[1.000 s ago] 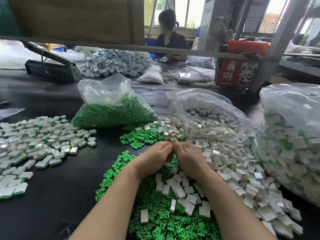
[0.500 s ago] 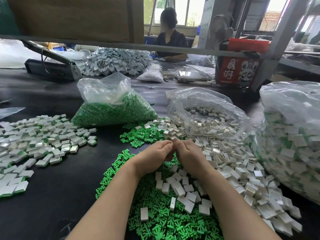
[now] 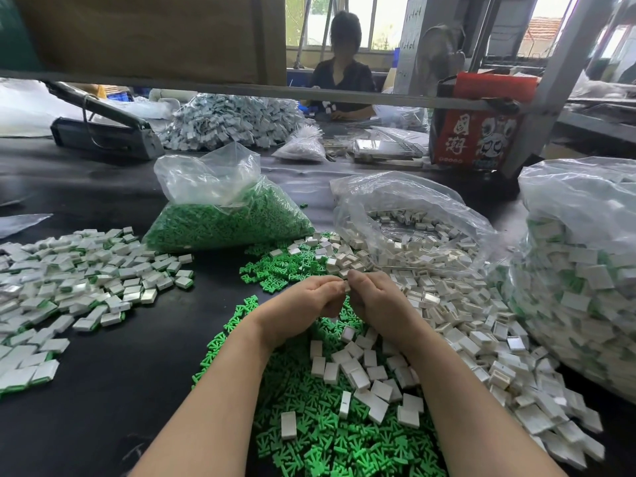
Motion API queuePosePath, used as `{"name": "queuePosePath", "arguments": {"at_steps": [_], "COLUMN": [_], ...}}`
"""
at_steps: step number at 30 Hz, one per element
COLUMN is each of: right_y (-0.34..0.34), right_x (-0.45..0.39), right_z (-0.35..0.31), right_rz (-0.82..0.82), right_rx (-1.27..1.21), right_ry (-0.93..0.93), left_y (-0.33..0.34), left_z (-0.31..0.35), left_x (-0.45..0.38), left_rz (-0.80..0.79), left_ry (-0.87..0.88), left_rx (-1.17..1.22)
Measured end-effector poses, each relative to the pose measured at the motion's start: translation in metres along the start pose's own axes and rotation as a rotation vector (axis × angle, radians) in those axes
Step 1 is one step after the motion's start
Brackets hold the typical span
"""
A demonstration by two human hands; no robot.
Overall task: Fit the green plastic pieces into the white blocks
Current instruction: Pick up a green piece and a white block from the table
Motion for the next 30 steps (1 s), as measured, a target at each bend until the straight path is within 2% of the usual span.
{"name": "queuePosePath", "arguments": {"at_steps": [7,12,21,26,30], "right_y": [-0.002,0.003,0.002,0.003,0.003], "right_x": [0.0,0.004,0.008,0.008,0.007], "right_z": [-0.004,-0.008,-0.01,-0.013,-0.017], "right_rz": [0.023,-0.005,-0.006,0.028,0.089], "right_rx": [0.07,0.336,0.366,0.41,0.569], "right_ry": [-0.058,-0.122,-0.115,-0.165,-0.236], "left_y": [0.001,-0.002,0.007,0.006,0.003], "left_z": [-0.003,-0.01,-0.006,-0.004,-0.003], "left_x": [-0.001,-0.003,0.002,0.001,0.0], "left_rz": [-0.012,-0.009,-0.058,-0.003,0.068], "left_ry": [-0.004,0.0,-0.008,-0.004,-0.014], "left_rx": [-0.015,-0.116,-0.089,-0.093,-0.069]}}
Point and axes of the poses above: each hand's wrist, its own x-axis away from the middle knuckle, its own y-axis out of the palm, z = x × y, the point moved 10 cm from there along -x, towards the middle knuckle, and after that the axes turned 14 degrees about z, right-handed, at the moved point
